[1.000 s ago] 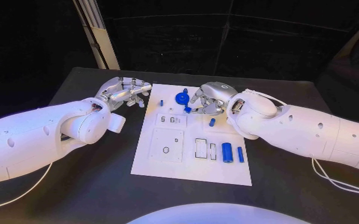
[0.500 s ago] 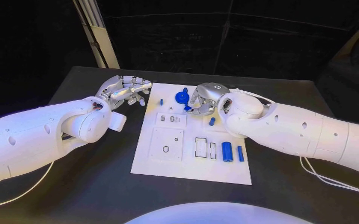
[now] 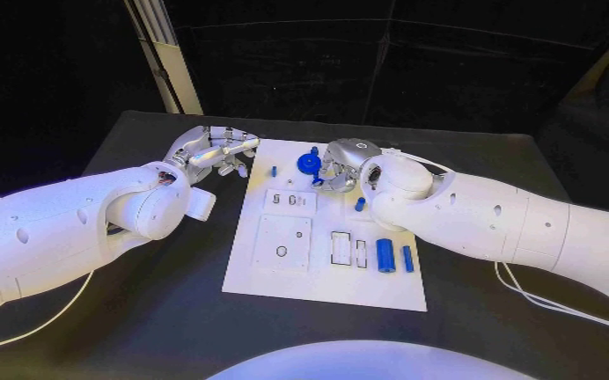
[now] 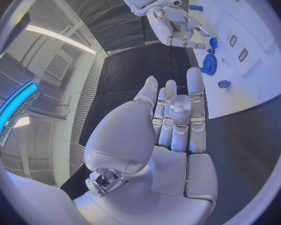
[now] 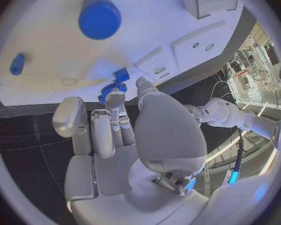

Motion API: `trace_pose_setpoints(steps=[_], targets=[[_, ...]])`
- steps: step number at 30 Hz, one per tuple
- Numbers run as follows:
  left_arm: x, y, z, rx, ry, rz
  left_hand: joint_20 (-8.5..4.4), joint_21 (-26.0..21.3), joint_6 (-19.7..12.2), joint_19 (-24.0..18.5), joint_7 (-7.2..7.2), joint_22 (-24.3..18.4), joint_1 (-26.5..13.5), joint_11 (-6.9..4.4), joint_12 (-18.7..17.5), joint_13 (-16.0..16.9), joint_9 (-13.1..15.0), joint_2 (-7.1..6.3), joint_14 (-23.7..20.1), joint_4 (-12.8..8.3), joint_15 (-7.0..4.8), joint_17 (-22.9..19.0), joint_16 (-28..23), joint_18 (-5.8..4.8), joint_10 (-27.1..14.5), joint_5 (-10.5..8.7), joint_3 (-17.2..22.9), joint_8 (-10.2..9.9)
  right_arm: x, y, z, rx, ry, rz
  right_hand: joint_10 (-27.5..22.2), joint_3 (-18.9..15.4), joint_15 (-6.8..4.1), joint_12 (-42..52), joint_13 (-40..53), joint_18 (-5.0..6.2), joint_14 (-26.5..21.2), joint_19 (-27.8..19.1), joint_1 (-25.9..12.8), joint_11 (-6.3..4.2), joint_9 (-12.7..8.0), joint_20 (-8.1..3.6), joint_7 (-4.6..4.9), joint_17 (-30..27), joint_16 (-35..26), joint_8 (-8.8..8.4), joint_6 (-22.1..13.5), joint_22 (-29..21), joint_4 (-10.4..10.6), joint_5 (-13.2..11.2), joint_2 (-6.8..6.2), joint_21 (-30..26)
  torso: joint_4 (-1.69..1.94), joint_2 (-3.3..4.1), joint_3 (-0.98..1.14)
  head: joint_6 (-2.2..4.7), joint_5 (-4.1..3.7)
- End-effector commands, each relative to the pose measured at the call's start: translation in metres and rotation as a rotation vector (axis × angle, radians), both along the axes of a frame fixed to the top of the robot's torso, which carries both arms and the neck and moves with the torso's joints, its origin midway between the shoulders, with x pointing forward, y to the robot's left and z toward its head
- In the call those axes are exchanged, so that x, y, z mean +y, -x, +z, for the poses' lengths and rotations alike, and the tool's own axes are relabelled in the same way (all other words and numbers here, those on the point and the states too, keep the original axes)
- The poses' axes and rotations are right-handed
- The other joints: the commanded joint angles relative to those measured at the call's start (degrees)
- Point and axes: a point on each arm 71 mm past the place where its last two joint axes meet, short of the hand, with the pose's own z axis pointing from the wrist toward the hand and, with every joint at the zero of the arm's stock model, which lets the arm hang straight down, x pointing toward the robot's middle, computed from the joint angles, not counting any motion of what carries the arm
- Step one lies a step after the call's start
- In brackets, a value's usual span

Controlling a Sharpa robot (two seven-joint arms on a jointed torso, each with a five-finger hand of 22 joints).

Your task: Assemble the parts on the task board

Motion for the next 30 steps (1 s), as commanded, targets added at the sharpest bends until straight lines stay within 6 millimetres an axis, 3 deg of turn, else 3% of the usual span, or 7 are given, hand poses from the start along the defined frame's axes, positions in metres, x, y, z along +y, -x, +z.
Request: trace_pose_setpoints(steps=[1, 30], targets=[[-0.002, 0.000, 0.003, -0.018, 0.017, -0.010, 0.12, -0.15, -0.07, -0.34, 0.30, -0.07, 0.68, 0.04, -0.25, -0.10, -0.07, 0.11, -0.37, -0.39, -0.14, -0.07, -0.22, 0.75, -0.53, -0.14, -0.07, -0.25, 0.001, -0.002, -0.001, 0.005, 0.020, -0.009, -0.18, 0.01, 0.07, 0.37, 0.07, 1.01, 3.82, 0.17, 0.36, -0.16, 0.09, -0.08, 0.04, 5.61, -0.15, 0.14, 0.46, 0.02, 0.37, 0.29, 0.53, 0.06, -0.07, 0.02, 0.03, -0.13, 0.12], [-0.002, -0.001, 0.002, -0.010, 0.016, -0.016, 0.13, -0.29, -0.08, -0.31, 0.32, -0.17, 0.77, 0.06, -0.30, -0.31, -0.18, 0.20, -0.39, -0.55, -0.13, -0.17, -0.29, 0.75, -0.55, -0.14, 0.08, -0.29, 0.008, -0.005, -0.012, 0.045, 0.088, 0.005, -0.60, -0.46, -0.05, 0.14, -0.16, 1.06, 3.78, 0.01, 2.33, -0.28, 0.17, -0.19, -0.07, 5.50, -0.29, 0.26, 0.87, -0.29, -0.29, -0.02, 0.25, -0.17, -0.13, -0.03, 0.06, -0.64, 0.26]])
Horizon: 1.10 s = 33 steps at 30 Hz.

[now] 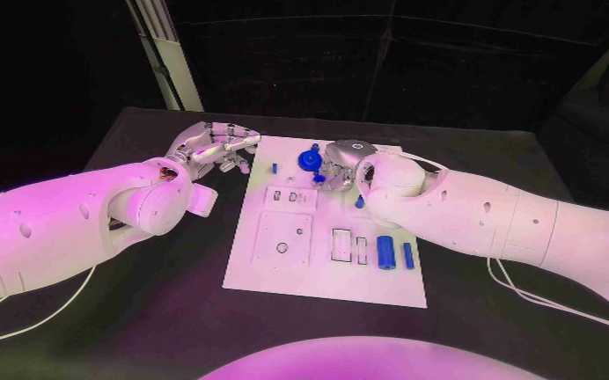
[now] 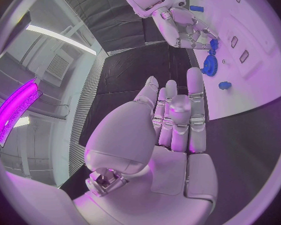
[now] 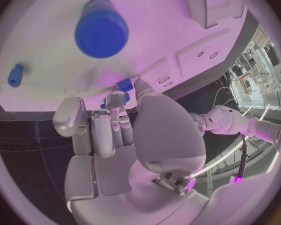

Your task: Assemble the parts on the task board

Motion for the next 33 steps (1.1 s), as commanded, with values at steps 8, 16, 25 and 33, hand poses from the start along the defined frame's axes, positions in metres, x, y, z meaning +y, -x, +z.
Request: trace_pose_setpoints(steps=[8, 16, 25, 33], targets=[[-0.0024, -0.0008, 0.0018, -0.010, 0.014, -0.013, 0.13, -0.29, -0.08, -0.31, 0.32, -0.05, 0.54, -0.16, -0.31, -0.05, -0.05, -0.04, -0.39, -0.33, -0.13, -0.08, -0.29, 0.76, -0.34, -0.14, -0.14, -0.29, 0.0021, -0.0010, -0.0032, 0.004, 0.030, 0.007, -0.37, -0.20, -0.08, 0.23, -0.01, 1.05, 3.78, 0.02, 1.14, -0.10, 0.13, -0.21, -0.09, 5.52, -0.30, 0.36, 0.70, -0.03, -0.11, 0.14, 0.55, -0.19, -0.01, 0.06, 0.01, -0.03, -0.04], [-0.0028, -0.0011, 0.0015, -0.007, 0.014, -0.016, 0.13, -0.29, -0.08, -0.31, 0.32, -0.05, 0.54, -0.16, -0.31, -0.05, -0.05, -0.04, -0.39, -0.33, -0.13, -0.08, -0.29, 0.76, -0.34, -0.14, -0.14, -0.29, 0.0020, -0.0017, -0.0058, 0.009, 0.036, 0.008, -0.39, -0.11, -0.13, 0.27, 0.01, 1.05, 3.78, 0.02, 1.66, -0.16, 0.18, -0.24, -0.15, 5.49, -0.34, 0.46, 0.94, -0.04, -0.28, 0.36, 0.87, -0.21, -0.05, 0.02, 0.00, -0.22, -0.03], [-0.0029, -0.0013, 0.0012, -0.004, 0.014, -0.018, 0.13, -0.29, -0.08, -0.31, 0.32, -0.05, 0.54, -0.16, -0.31, -0.05, -0.05, -0.04, -0.39, -0.33, -0.13, -0.08, -0.29, 0.76, -0.34, -0.14, -0.14, -0.29, 0.0029, -0.0003, -0.0057, 0.004, 0.054, 0.022, -0.60, 1.37, -0.35, 0.03, -0.24, 1.07, 3.78, 0.01, 5.68, -0.39, 0.27, -0.47, -0.28, 5.49, -0.41, 0.83, 1.73, -0.13, -2.69, -2.21, 1.68, -0.33, -0.07, 0.00, -0.01, -0.36, -0.06], [-0.0028, -0.0012, 0.0011, -0.002, 0.013, -0.019, 0.14, -0.41, -0.08, -0.27, 0.34, -0.14, 0.60, -0.14, -0.34, -0.26, -0.15, 0.00, -0.41, -0.47, -0.12, -0.19, -0.37, 0.76, -0.36, -0.14, -0.01, -0.32, 0.0036, 0.0012, -0.0053, -0.008, 0.086, 0.036, -0.77, 2.98, -0.49, -0.43, -0.66, 1.09, 3.78, -0.04, 8.22, -0.58, 0.32, -0.59, -0.41, 5.51, -0.45, 1.14, 2.40, -0.24, -4.69, -2.71, 1.59, -0.46, -0.07, -0.02, 0.00, -0.36, -0.09]])
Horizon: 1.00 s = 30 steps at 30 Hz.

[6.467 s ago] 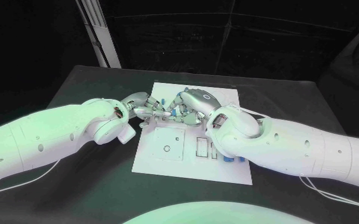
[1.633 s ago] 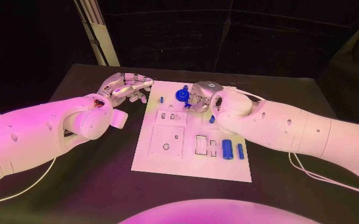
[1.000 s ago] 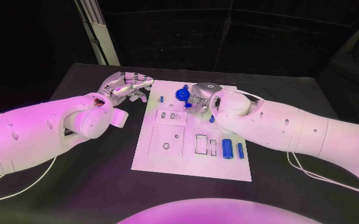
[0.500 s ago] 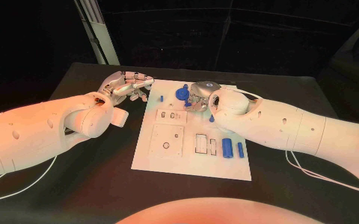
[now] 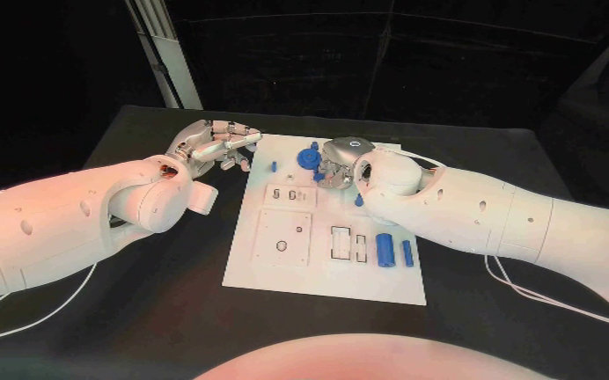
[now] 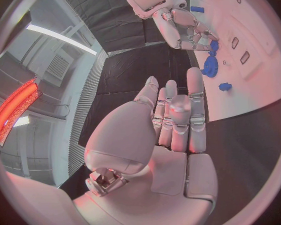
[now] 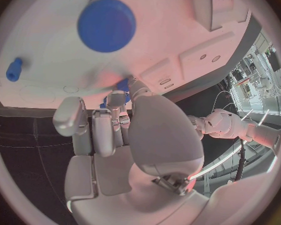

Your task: Assemble the parts on the task board

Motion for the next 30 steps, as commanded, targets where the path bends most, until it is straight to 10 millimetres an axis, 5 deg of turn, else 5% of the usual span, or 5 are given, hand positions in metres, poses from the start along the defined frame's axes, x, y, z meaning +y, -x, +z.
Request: trace_pose_setpoints(steps=[1, 21, 30], targets=[[-0.001, 0.000, 0.002, -0.004, 0.011, -0.012, 0.14, -0.12, -0.08, -0.27, 0.34, -0.04, 0.60, -0.14, -0.35, -0.05, -0.05, 0.00, -0.41, -0.47, -0.12, -0.05, -0.37, 0.76, -0.36, -0.14, -0.01, -0.32, 0.000, 0.002, -0.005, 0.012, 0.051, 0.016, -0.37, 0.35, -0.50, -0.49, -0.14, 1.09, 3.78, 0.10, 0.75, -0.18, 0.12, -0.46, -0.08, 5.50, -0.25, 0.27, 0.48, -0.09, -0.42, -0.13, 0.16, -0.25, 0.00, -0.02, 0.01, 0.03, -0.03], [-0.004, 0.001, 0.002, -0.004, 0.018, -0.026, 0.15, -0.21, -0.08, -0.23, 0.35, -0.11, 0.66, -0.14, -0.37, -0.20, -0.13, 0.04, -0.26, -0.60, -0.12, 0.27, -0.12, 0.77, -0.35, -0.14, 0.10, -0.34, -0.007, 0.009, 0.013, -0.164, -0.160, 0.090, 3.63, 2.94, -1.69, 4.61, 4.11, 0.53, 4.23, 1.81, -1.53, -1.67, 0.79, -1.49, -1.92, 7.17, 1.03, 2.07, 4.69, 3.07, 0.23, 6.57, 1.13, 1.50, -0.03, 0.00, 0.00, 0.34, -0.17], [-0.010, 0.003, 0.000, 0.001, -0.047, -0.073, -0.32, 0.46, 2.02, 1.70, -0.56, 0.06, -0.48, -1.03, 0.74, -1.07, -0.41, -0.20, 3.53, -0.91, -0.76, 6.75, 5.64, 0.90, 1.91, 0.04, 0.30, 0.53, -0.019, 0.023, 0.025, -0.196, -0.223, 0.130, 3.59, 3.13, -1.75, 4.41, 4.05, 0.52, 4.23, 1.83, -1.56, -1.69, 0.80, -1.60, -1.92, 7.19, 1.03, 2.02, 4.68, 3.15, 0.03, 6.90, 0.64, 1.54, -0.01, -0.09, -0.01, 0.61, -0.05]])
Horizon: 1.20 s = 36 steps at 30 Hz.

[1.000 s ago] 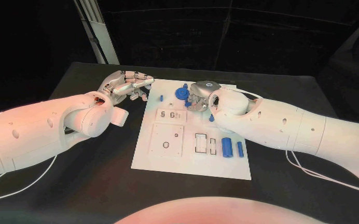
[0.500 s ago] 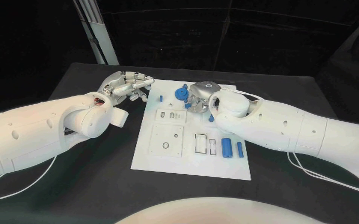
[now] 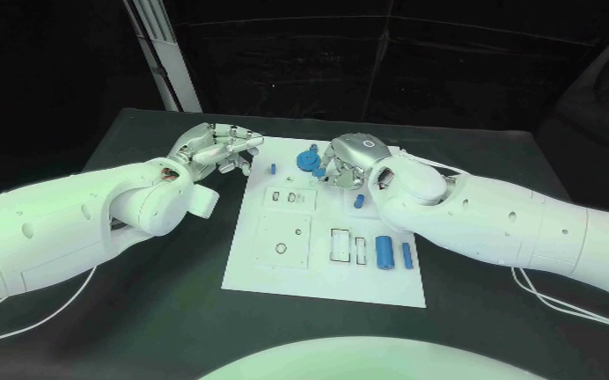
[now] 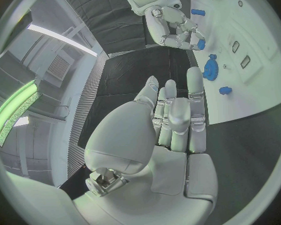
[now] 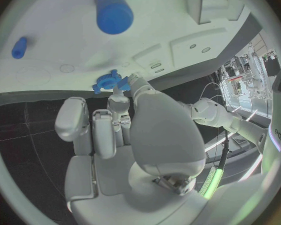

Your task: Assemble the parts on the task board

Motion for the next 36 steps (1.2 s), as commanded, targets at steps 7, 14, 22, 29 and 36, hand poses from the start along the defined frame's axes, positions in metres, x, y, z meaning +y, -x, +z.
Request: trace_pose_setpoints(steps=[7, 14, 22, 29, 36], targets=[[-0.020, 0.005, -0.007, 0.037, -0.157, -0.127, -1.65, 4.41, 4.38, 4.24, -2.25, 3.11, -4.06, -1.93, 3.47, 0.17, -0.07, -1.03, 6.16, 1.13, -1.85, 13.72, 11.05, 0.55, 5.00, 0.04, -0.89, 2.00, 0.005, 0.016, 0.014, -0.028, -0.067, 0.085, 0.43, 0.39, -0.49, -0.19, -0.07, 0.54, 4.18, 0.37, 0.05, -0.05, 0.40, -0.11, -0.61, 7.02, 0.22, 0.15, 1.02, -0.08, 0.06, 0.06, -0.09, 0.31, 0.00, 0.05, 0.04, 0.52, 0.26], [-0.035, 0.010, -0.015, 0.086, -0.277, -0.193, -2.55, 12.81, 6.32, 8.11, -3.31, 12.14, -6.69, -2.89, 6.13, 1.07, 0.19, -1.68, 8.21, 3.01, -2.73, 20.19, 15.64, -0.94, 6.93, 0.04, -2.16, 3.24, 0.011, 0.027, 0.019, -0.022, -0.071, 0.114, 0.42, 0.43, -0.49, -0.23, -0.08, 0.54, 4.17, 0.34, 0.00, -0.06, 0.41, -0.12, -0.63, 7.00, 0.20, 0.18, 1.09, -0.13, 0.07, -0.04, -0.11, 0.29, -0.04, 0.12, 0.09, 0.60, 0.39], [-0.046, 0.017, -0.023, 0.132, -0.345, -0.242, -3.20, 18.55, 7.65, 10.33, -4.15, 18.49, -7.44, -3.66, 8.12, 1.91, 0.58, -1.96, 9.22, 4.04, -3.39, 24.11, 18.20, -2.01, 8.20, 0.04, -2.58, 4.40, 0.016, 0.033, 0.022, -0.020, -0.075, 0.127, 0.40, 0.47, -0.50, -0.32, -0.12, 0.54, 4.17, 0.34, -0.12, -0.07, 0.44, -0.13, -0.65, 7.02, 0.21, 0.23, 1.20, -0.11, 0.12, -0.16, -0.14, 0.29, 0.10, 0.18, 0.01, 0.37, 0.35], [-0.054, 0.019, -0.026, 0.145, -0.369, -0.273, -3.44, 20.64, 8.12, 10.97, -4.46, 20.83, -7.78, -3.94, 8.96, 2.32, 0.76, -2.19, 9.53, 4.55, -3.62, 25.55, 19.10, -2.39, 8.65, 0.02, -2.81, 4.92, 0.020, 0.035, 0.024, -0.025, -0.084, 0.134, 0.41, 0.48, -0.50, -0.32, -0.11, 0.53, 4.17, 0.35, -0.16, -0.07, 0.44, -0.13, -0.65, 7.02, 0.21, 0.24, 1.22, -0.08, 0.14, -0.18, -0.13, 0.30, 0.03, 0.17, 0.00, 0.16, 0.52], [-0.056, 0.019, -0.026, 0.145, -0.380, -0.275, -3.52, 21.16, 8.28, 11.09, -4.58, 21.40, -7.70, -4.04, 9.22, 2.45, 0.83, -2.29, 9.59, 4.59, -3.70, 25.84, 19.28, -2.47, 8.78, 0.03, -2.85, 5.12, 0.021, 0.036, 0.025, -0.026, -0.084, 0.137, 0.48, 0.53, -0.51, -0.20, 0.01, 0.50, 4.18, 0.41, -0.23, -0.08, 0.46, -0.14, -0.68, 7.08, 0.26, 0.27, 1.29, 0.08, 0.18, -0.20, -0.12, 0.38, 0.03, 0.14, -0.04, 0.04, 0.48]])
